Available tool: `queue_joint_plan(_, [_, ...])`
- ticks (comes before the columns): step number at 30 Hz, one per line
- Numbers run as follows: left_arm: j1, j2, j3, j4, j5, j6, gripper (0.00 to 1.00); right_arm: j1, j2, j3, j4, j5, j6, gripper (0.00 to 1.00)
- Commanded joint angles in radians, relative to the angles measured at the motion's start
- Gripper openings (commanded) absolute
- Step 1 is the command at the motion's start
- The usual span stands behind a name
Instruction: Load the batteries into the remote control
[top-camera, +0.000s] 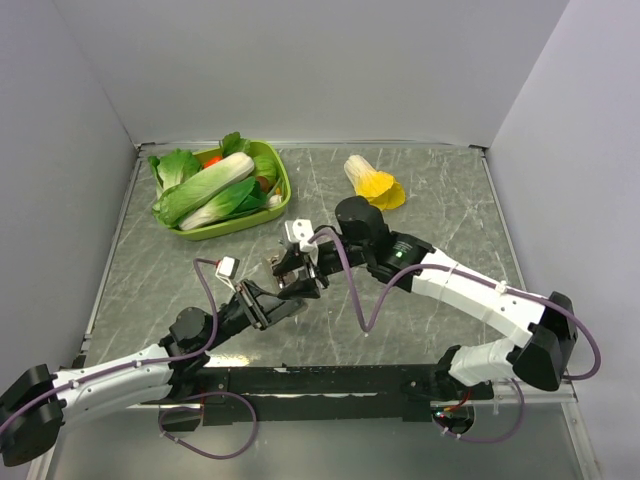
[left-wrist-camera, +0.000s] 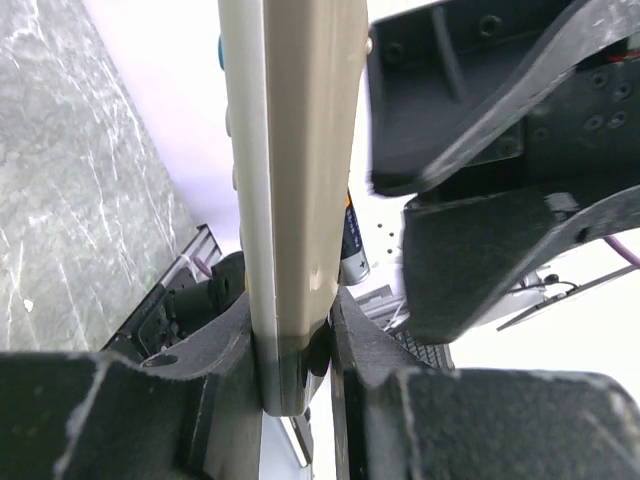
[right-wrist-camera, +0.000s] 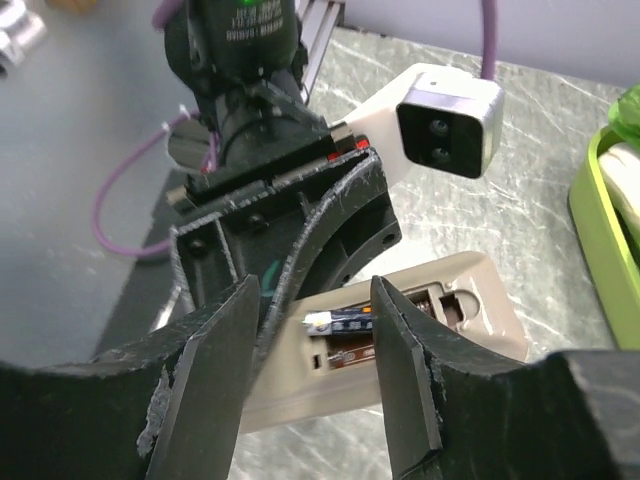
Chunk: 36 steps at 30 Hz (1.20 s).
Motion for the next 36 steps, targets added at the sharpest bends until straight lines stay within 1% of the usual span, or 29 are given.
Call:
queue_joint_plan(1, [-0.003,-0.001,-0.004,0.058,-0.050,-0.004,0.01,0.001,-0.089,0.024,0.063,0.067,0.173,0.56])
queue_joint_plan(2, [-0.004,0.001,-0.005,0.054,-0.055,-0.004,0.01,0.009,-0.102,0.033,0.052,0.140,0.226,0.56])
queue_joint_plan(4, [-0.004,0.004,-0.007,0.037,-0.075,-0.002,0.01,0.023,-0.113,0.071,-0.008,0.220,0.271,0.56])
queue_joint_plan(5, [-0.003,0.009,-0.008,0.034,-0.076,0.001,0.01,0.038,-0.119,0.108,-0.031,0.328,0.330,0.57])
queue_joint_plan(7, [-0.003,0.015,-0.007,0.024,-0.080,0.010,0.01,0.056,-0.110,0.145,-0.127,0.427,0.389,0.57])
queue_joint_plan(8, [-0.003,0.021,-0.007,0.024,-0.080,0.012,0.01,0.067,-0.107,0.179,-0.163,0.523,0.429,0.57])
queue_joint_plan(9, [-0.004,0.024,-0.007,0.027,-0.080,0.018,0.01,0.098,-0.101,0.193,-0.193,0.570,0.452,0.57])
queue_joint_plan(10, [-0.004,0.027,-0.007,0.029,-0.080,0.019,0.01,0.109,-0.084,0.206,-0.251,0.608,0.470,0.57])
queue_joint_plan(12, [-0.003,0.038,-0.005,0.034,-0.080,0.022,0.01,0.130,-0.060,0.251,-0.308,0.680,0.521,0.57])
queue_joint_plan(14, [-0.004,0.047,-0.004,0.047,-0.080,0.022,0.01,0.142,-0.027,0.274,-0.368,0.700,0.546,0.55])
queue_joint_plan(16, [-0.003,0.052,-0.001,0.053,-0.080,0.021,0.01,0.147,-0.026,0.257,-0.366,0.730,0.559,0.51])
queue_joint_plan(17, [-0.004,0.050,0.001,0.055,-0.080,0.021,0.01,0.147,-0.026,0.243,-0.370,0.746,0.566,0.45])
queue_joint_plan(19, [-0.004,0.047,-0.001,0.052,-0.080,0.021,0.01,0.147,-0.015,0.245,-0.387,0.779,0.589,0.42])
queue_joint_plan(25, [-0.004,0.036,-0.002,0.040,-0.080,0.027,0.01,0.158,0.042,0.268,-0.408,0.768,0.650,0.40])
queue_joint_plan(32, [-0.003,0.047,0.005,0.050,-0.070,0.028,0.01,0.161,0.086,0.276,-0.370,0.730,0.649,0.33])
queue_joint_plan(36, [-0.004,0.050,0.004,0.057,-0.067,0.033,0.01,0.159,0.106,0.283,-0.359,0.714,0.650,0.31])
